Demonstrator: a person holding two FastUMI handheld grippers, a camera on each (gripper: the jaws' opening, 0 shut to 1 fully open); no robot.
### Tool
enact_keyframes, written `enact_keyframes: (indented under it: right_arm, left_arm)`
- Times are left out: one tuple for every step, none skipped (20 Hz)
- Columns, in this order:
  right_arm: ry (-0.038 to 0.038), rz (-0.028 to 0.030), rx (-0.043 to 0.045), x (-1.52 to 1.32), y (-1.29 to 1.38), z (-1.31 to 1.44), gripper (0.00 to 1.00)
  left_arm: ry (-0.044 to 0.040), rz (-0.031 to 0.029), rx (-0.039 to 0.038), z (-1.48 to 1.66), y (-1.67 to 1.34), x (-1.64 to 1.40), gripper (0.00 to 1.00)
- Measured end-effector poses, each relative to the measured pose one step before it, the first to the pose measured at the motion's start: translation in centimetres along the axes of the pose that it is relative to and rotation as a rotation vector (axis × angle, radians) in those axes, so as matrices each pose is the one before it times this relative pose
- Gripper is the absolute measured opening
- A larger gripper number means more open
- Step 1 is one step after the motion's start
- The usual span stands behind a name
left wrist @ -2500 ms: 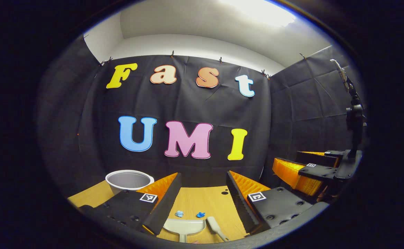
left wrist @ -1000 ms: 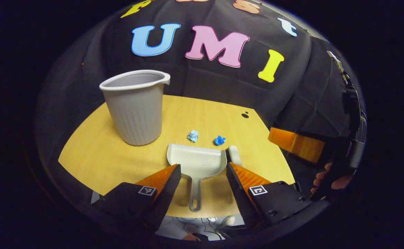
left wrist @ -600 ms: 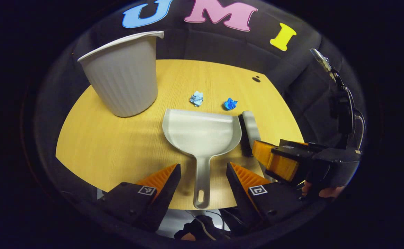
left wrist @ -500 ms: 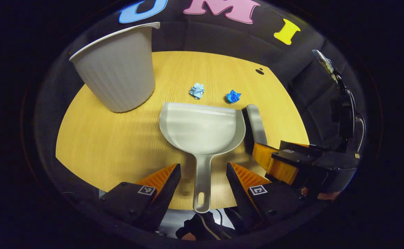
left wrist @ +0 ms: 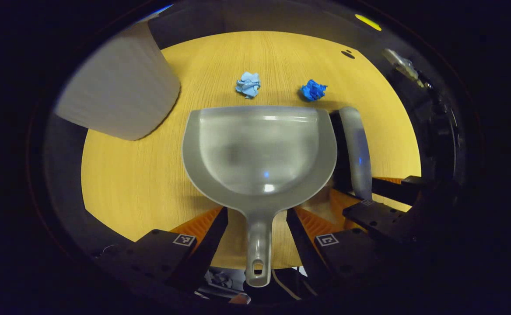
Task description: Pick up the small broom and dustpan from the desktop, sweep the trash into the dustpan with the broom, and then empty the trash into the garbage bin.
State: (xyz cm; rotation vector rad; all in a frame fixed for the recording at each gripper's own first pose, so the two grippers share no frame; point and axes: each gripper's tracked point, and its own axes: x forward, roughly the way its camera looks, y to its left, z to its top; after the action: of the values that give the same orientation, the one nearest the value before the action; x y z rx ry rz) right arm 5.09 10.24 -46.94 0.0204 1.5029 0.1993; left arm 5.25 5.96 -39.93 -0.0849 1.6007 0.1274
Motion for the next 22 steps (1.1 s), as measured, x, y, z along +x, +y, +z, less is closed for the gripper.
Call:
enact_keyframes:
  right_arm:
    - [0.00526, 0.00532, -0.00193, 0.311, 0.133, 0.413, 0.94]
    - [0.00676, -0.00026, 0.01159, 0.205, 0.066, 0.362, 0.96]
    - [0.01284, -0.00581, 0.01630, 0.127, -0.008, -0.004, 0.93]
    - [0.00112, -0.01035, 0.01435, 0.117, -0.074, 0.331, 0.96]
    - [0.01419, -0.01289, 0.00785, 0.020, -0.009, -0.306, 0.95]
    - [0.00437, -0.02228, 0.00153, 0.111, -0.099, 0.035, 0.92]
    - [0.01249, -0.01061, -0.00145, -0.123, 0.048, 0.065, 0.92]
    - [0.00308, -0.00336, 0.01788, 0.160, 0.206, -0.164, 0.91]
    - [0.01106, -0.00163, 0.00993, -0.088, 0.078, 0.108, 0.93]
    - [0.00471, -0.00122, 0.00767, 0.077, -0.028, 0.010, 0.92]
    - [0.00564, -0.00146, 0.00006, -0.048, 0.021, -0.081, 0.92]
    - [-0.00012, 0.00242, 0.00466, -0.021, 0.032, 0.154, 0.90]
    - [0.00421, 0.00261, 0.00911, 0.220, 0.053, -0.188, 0.86]
    - [0.00139, -0.00025, 0.00469, -0.461, -0.034, 0.222, 0.80]
    - [-0.00240, 0.00375, -0.01019, 0.195, -0.017, -0.172, 0.70]
    - [-0.00374, 0.00178, -0.02573, 0.105, 0.061, -0.087, 0.61]
    - [-0.00630, 0.00273, -0.01632, -0.054, 0.081, 0.127, 0.54]
    - [-0.00161, 0.00392, -0.01836, -0.075, 0.008, 0.076, 0.46]
    - [-0.00417, 0.00069, 0.00230, 0.020, -0.099, -0.044, 0.49]
    - [0.00445, -0.00103, 0.01671, 0.099, -0.159, 0.022, 0.52]
    - [0.00160, 0.00376, -0.00021, -0.053, 0.133, -0.006, 0.49]
    - [0.00736, 0.00669, -0.01064, -0.037, -0.005, -0.031, 0.52]
  left_arm:
    - [0.01710, 0.00229, -0.02362, 0.295, 0.271, 0.341, 0.82]
    - [0.02281, -0.00990, -0.01697, 0.229, -0.033, 0.638, 0.82]
    - [0.01886, -0.00890, -0.01556, 0.045, 0.018, 0.410, 0.82]
    - [0.01458, -0.01068, -0.00379, 0.120, -0.016, 0.505, 0.82]
    - [0.01087, -0.00707, -0.00225, 0.265, 0.126, 0.597, 0.83]
    - [0.01840, 0.00617, -0.00430, -0.013, 0.333, 0.578, 0.82]
    - [0.01655, 0.00748, -0.00318, -0.007, 0.366, -0.452, 0.82]
    - [-0.00784, -0.00024, 0.00988, 0.371, 0.141, 0.307, 0.82]
    - [0.00053, 0.00339, 0.02195, 0.255, 0.092, 0.205, 0.80]
    - [-0.00144, 0.00038, 0.02434, -0.159, 0.083, 0.097, 0.80]
    - [0.01638, 0.00147, 0.01481, 0.252, 0.111, -0.062, 0.75]
    - [0.00637, -0.00045, 0.01341, 0.210, 0.195, -0.245, 0.73]
    - [0.00326, -0.00208, -0.01074, -0.013, -0.043, 0.239, 0.65]
    - [-0.00451, 0.00281, -0.01578, 0.046, -0.110, -0.173, 0.59]
    - [0.00161, -0.00626, 0.00087, -0.202, -0.178, 0.173, 0.43]
    - [-0.00867, -0.00188, 0.03252, 0.142, -0.005, -0.204, 0.35]
    - [0.00243, -0.00048, 0.02172, -0.102, 0.121, 0.145, 0.31]
    - [0.00229, -0.00288, 0.02408, -0.117, 0.036, 0.080, 0.31]
    - [-0.00112, 0.00091, 0.03757, -0.042, 0.084, -0.130, 0.30]
    - [0.00002, 0.00367, 0.02151, -0.091, 0.061, 0.102, 0.30]
    - [-0.01146, 0.00580, 0.00214, 0.075, -0.017, 0.027, 0.31]
    - [-0.00920, 0.00481, -0.01149, 0.113, 0.010, 0.070, 0.31]
